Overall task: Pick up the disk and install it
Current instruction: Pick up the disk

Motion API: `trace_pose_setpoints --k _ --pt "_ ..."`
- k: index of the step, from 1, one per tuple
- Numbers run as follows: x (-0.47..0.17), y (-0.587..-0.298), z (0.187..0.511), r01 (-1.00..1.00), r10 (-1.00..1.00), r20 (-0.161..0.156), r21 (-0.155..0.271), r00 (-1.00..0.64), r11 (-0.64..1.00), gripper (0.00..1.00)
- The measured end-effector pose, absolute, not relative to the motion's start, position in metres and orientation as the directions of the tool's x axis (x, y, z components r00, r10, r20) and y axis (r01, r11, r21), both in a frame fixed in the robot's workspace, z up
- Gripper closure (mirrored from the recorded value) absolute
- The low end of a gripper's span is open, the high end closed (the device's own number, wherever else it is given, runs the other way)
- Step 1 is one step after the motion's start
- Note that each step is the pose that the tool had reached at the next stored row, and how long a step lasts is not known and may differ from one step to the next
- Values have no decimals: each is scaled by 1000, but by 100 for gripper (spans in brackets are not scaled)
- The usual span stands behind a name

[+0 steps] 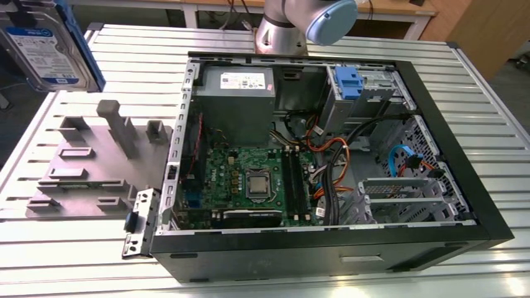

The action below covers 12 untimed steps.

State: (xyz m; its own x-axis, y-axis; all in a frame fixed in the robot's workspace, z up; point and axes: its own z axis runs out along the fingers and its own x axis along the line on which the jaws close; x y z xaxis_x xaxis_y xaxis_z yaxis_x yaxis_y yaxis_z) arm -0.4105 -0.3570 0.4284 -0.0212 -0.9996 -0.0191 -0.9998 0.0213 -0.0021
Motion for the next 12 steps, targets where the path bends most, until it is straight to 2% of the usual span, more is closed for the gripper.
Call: trace_pose_setpoints --k 12 --pt "-410 -357 445 -1000 -1000 -19 -2 -21 21 65"
